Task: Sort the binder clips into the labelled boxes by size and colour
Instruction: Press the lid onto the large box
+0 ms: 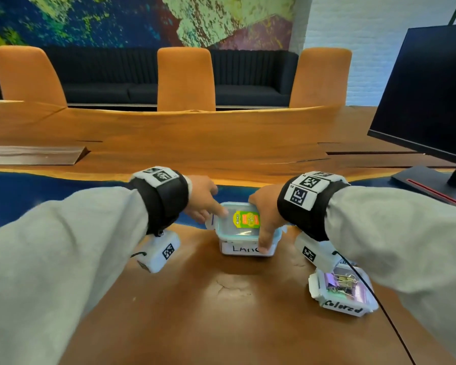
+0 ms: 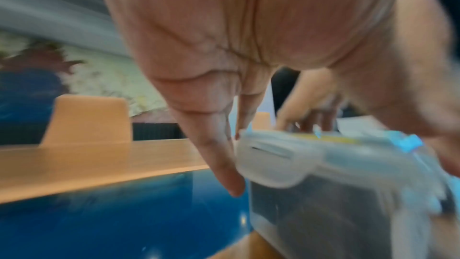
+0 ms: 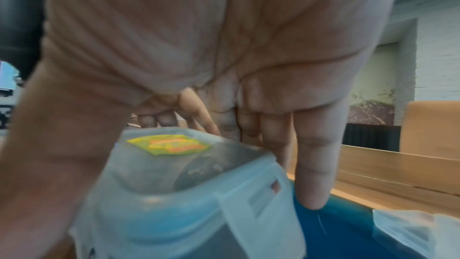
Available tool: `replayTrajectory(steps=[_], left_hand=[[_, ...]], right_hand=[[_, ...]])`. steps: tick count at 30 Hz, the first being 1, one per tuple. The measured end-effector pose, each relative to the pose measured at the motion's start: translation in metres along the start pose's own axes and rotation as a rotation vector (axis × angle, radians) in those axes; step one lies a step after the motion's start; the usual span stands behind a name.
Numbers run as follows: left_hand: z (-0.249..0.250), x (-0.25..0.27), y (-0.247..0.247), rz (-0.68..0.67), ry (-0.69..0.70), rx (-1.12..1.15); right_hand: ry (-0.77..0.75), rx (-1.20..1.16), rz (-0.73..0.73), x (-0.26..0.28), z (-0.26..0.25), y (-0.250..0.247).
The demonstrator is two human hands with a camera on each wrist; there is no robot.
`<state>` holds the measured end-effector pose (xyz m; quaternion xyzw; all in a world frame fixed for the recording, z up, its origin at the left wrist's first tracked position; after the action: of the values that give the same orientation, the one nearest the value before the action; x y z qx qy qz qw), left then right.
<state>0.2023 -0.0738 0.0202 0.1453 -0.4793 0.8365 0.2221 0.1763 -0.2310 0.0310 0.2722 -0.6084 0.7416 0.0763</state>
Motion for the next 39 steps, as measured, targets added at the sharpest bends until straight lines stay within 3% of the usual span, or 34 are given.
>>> replayTrajectory(steps=[4, 14, 24, 33, 39], left_hand=[[-0.03, 0.006, 0.004, -0.04, -0.078, 0.331], [-0.03, 0.001, 0.016, 0.048, -0.206, 0.439], [-0.042, 0.005, 0.03, -0.022, -0.235, 0.761], [-0.035, 0.003, 0.034, -0.024, -0.201, 0.735], [-0.018, -0.002, 0.021, 0.107, -0.039, 0.477]], right_hand=[[0.01, -0.02, -0.004, 0.002, 0.001, 0.001], [0.018, -0.029, -0.005, 0.002, -0.001, 0.001], [0.004, -0.026, 0.024, 0.009, -0.001, 0.0], [0.0, -0.021, 0.04, 0.014, -0.002, 0.0], [0.011, -0.011, 0.03, 0.011, -0.002, -0.001]])
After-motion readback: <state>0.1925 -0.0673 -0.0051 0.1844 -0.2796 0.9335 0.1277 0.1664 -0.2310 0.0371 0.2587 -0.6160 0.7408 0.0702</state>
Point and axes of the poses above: each hand's wrist, its own x-axis away from the middle knuckle, its own y-axis out of the palm, z = x × y, the point moved 5 cm from there along -x, towards the middle knuckle
